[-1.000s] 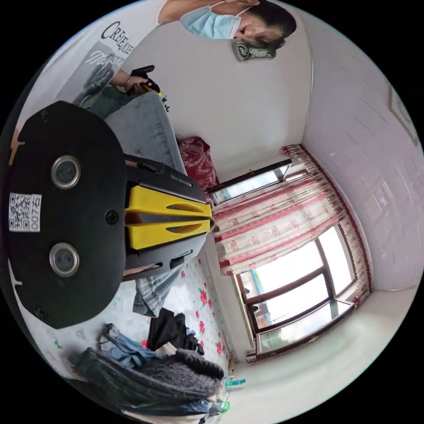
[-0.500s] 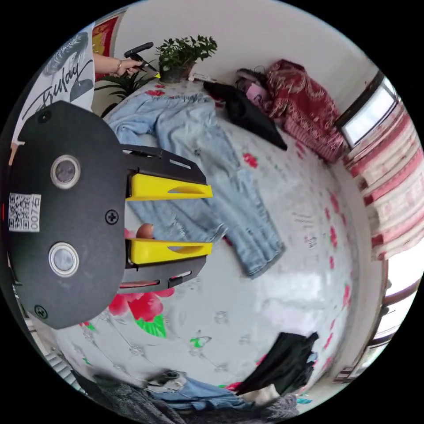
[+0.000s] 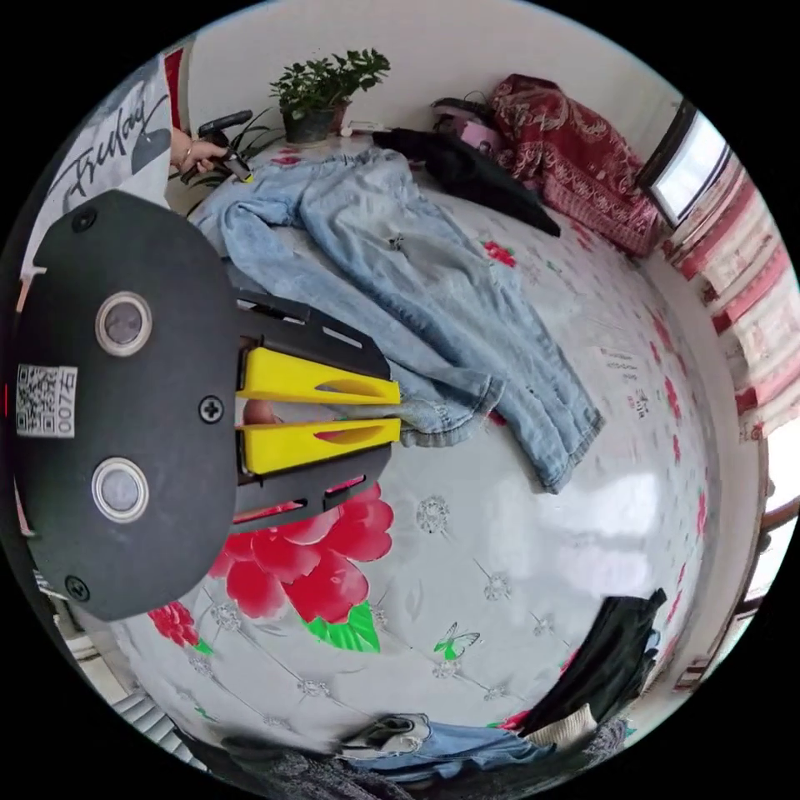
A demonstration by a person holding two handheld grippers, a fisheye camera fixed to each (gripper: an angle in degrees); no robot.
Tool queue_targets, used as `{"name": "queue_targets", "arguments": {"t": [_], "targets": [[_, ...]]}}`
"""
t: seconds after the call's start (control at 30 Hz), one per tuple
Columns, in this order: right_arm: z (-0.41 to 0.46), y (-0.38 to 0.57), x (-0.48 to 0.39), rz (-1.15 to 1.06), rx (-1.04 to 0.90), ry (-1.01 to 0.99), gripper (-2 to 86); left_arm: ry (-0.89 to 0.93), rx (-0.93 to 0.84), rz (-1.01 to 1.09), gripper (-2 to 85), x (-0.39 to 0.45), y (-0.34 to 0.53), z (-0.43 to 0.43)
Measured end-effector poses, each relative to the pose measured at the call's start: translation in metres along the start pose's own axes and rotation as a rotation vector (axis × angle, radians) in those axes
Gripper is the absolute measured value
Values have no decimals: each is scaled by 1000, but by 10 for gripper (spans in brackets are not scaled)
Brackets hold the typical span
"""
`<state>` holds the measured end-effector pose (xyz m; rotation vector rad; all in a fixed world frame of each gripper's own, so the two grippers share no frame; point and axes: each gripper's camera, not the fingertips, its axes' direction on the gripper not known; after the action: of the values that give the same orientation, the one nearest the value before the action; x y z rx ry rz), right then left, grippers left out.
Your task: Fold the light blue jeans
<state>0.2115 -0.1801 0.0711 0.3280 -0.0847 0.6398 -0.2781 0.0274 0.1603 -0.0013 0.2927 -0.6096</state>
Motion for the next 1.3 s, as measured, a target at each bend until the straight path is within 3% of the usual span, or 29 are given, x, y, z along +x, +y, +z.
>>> {"name": "queue_targets", "arguments": {"t": [0.2,0.27,0.43,0.67,0.83,1.13,1.2,1.3], "targets": [[-190,90,61,73,407,-55,9,47,28,106,-10,39,8,-21],[-211,123,90,149,413,-18,11,42,12,169,-10,50,10,-19],[-173,192,152,359,170,128,24,21,3,232,-9,68,18,-20],[-145,241,162,445,129,158,32,37,55,251,2,70,17,-60],[-130,220,154,382,89,209,36,23,16,292,67,88,17,-58],[-119,133,139,154,78,280,59,-404,-144,556,1,150,9,-32],[-103,110,145,137,50,243,64,-585,-224,499,-6,129,-11,-36],[-68,93,149,140,-43,172,63,-522,-164,373,-8,96,-23,-73]]}}
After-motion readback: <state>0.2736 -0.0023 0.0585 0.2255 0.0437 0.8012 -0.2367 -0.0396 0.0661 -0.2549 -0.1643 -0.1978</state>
